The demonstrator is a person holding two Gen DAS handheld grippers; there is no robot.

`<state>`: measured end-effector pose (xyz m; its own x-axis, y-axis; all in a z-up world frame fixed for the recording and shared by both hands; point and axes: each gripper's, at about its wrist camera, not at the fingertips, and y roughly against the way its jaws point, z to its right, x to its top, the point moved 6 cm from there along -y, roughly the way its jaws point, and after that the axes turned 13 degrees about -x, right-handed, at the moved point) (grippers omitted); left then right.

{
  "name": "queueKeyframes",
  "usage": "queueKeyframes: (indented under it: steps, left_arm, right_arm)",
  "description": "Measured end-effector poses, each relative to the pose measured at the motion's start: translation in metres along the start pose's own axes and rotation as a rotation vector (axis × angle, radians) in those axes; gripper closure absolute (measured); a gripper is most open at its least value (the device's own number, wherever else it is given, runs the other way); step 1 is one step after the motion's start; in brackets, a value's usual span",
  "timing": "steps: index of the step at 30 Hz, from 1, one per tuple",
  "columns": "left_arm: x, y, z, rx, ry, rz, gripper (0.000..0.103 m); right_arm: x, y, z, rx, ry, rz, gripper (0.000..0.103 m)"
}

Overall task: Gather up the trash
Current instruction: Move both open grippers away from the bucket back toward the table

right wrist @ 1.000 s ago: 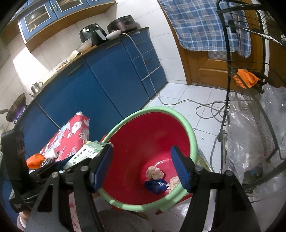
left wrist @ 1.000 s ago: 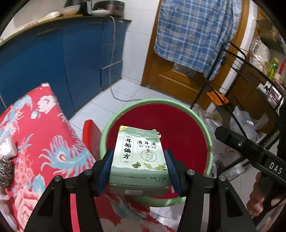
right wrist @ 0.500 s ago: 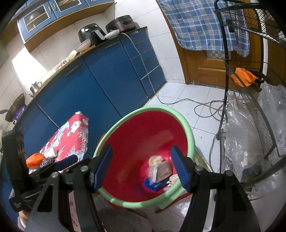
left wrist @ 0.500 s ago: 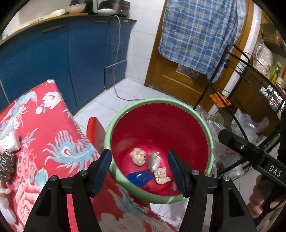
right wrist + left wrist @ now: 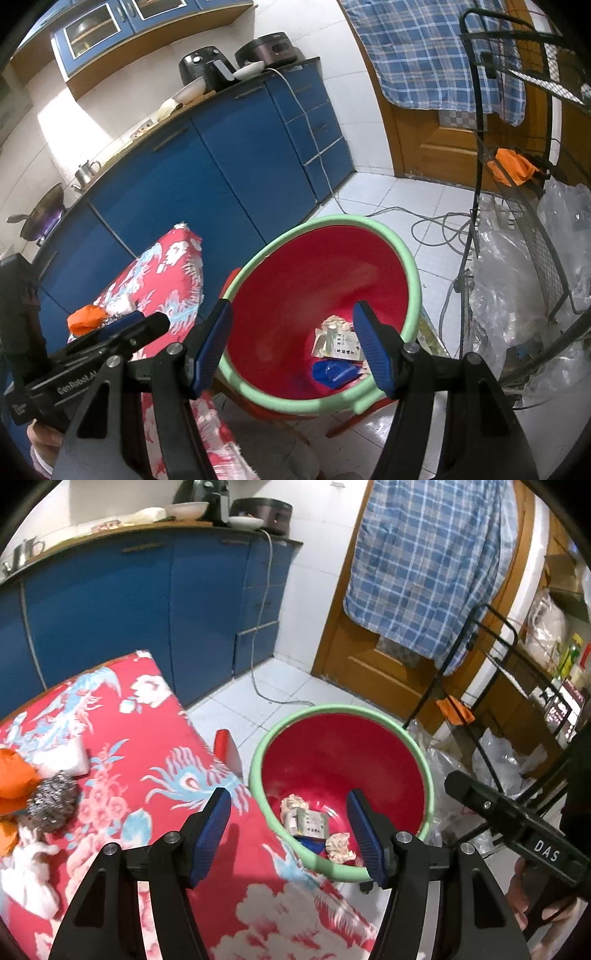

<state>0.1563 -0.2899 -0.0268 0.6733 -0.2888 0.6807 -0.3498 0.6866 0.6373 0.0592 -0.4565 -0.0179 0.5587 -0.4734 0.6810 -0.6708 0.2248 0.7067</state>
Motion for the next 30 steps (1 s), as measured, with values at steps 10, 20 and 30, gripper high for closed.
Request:
queueKeyframes:
  steps: [10, 20, 30]
  left_arm:
    - [-0.003, 0.047, -0.013, 0.064, 0.021, 0.074, 0.036]
    - [-0.017, 0.097, -0.037, 0.147, 0.062, 0.133, 0.036]
    - [-0.042, 0.148, -0.081, 0.282, 0.131, 0.194, 0.036]
  right_arm:
    - [-0.005, 0.028, -0.029, 0.045, 0.052, 0.043, 0.033]
    - [-0.016, 0.049, -0.067, 0.098, 0.119, 0.079, 0.029]
    - [-0.031, 0.064, -0.107, 0.150, 0.190, 0.110, 0.021]
